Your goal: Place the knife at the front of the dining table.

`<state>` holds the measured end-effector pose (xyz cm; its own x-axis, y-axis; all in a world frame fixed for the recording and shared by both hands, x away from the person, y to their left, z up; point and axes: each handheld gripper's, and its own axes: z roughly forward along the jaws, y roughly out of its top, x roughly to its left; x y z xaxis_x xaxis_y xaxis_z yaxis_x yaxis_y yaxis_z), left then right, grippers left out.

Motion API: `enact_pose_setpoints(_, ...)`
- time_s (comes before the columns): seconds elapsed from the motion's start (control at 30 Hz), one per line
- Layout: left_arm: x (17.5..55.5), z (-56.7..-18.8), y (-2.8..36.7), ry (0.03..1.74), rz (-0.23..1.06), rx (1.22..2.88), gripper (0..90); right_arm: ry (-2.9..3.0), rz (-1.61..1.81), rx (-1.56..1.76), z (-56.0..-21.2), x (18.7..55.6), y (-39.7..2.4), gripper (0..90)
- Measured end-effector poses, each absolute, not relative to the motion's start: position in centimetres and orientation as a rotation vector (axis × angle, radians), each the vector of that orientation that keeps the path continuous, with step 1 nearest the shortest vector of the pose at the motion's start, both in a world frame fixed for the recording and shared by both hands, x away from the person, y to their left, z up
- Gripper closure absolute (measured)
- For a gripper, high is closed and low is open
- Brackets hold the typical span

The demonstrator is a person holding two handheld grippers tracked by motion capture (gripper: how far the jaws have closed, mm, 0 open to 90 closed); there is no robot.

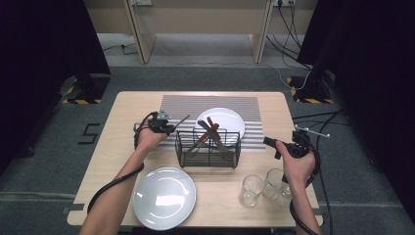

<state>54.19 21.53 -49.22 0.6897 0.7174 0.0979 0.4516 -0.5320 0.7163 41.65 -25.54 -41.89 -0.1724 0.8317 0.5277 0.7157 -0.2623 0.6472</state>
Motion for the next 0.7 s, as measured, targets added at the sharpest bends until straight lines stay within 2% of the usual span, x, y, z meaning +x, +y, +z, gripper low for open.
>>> enact_pose_setpoints(0.7,54.98,-49.75,21.52,0.946,0.452,2.292,83.1,1.804,1.453,1.924,-41.34,41.36,-25.97,48.0)
